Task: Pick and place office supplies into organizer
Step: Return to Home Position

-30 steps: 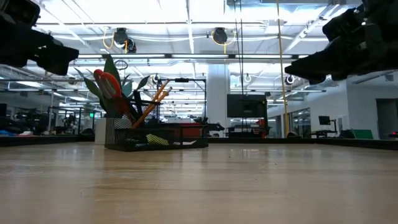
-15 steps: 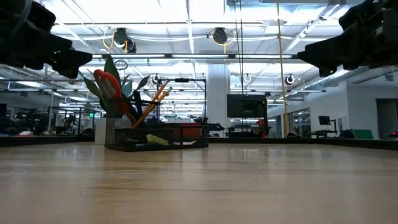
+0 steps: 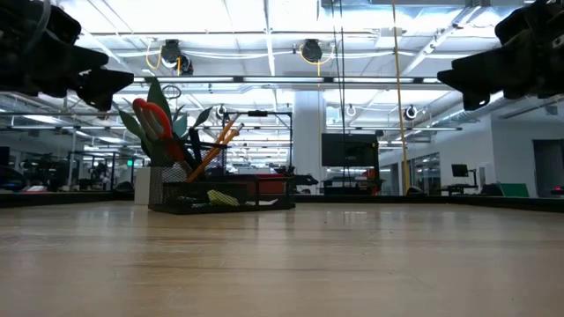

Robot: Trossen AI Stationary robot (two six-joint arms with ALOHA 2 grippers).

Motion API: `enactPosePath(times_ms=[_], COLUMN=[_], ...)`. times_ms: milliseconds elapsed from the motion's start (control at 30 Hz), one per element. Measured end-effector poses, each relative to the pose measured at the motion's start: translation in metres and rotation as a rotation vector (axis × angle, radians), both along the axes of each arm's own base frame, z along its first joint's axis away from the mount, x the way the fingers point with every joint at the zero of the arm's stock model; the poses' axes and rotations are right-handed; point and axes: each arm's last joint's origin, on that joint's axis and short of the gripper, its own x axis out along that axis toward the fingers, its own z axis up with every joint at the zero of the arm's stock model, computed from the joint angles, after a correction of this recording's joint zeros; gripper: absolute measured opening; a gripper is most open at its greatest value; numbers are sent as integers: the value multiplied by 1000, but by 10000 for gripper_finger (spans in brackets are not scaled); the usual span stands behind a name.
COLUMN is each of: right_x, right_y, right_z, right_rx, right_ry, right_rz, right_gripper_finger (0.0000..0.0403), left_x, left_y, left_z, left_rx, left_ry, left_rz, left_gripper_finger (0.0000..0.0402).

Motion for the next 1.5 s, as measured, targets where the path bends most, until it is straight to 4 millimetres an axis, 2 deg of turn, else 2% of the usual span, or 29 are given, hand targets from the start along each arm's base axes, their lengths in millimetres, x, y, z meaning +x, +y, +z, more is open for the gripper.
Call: enactPosePath(times_ms=[333,1500], right_x=[1,1], right_y=[-2,-2], right_z=[-3,-3], right_rx=[-27,-29], right_ry=[33,29], right_rz=[-80,-81], right_gripper_finger=[151,150], left_x=[3,3], left_y=[5,5], left_z=[-2,-2], left_rx=[2,3], left_ry=[35,27], left_rz=[143,150], left_gripper_finger=[255,255])
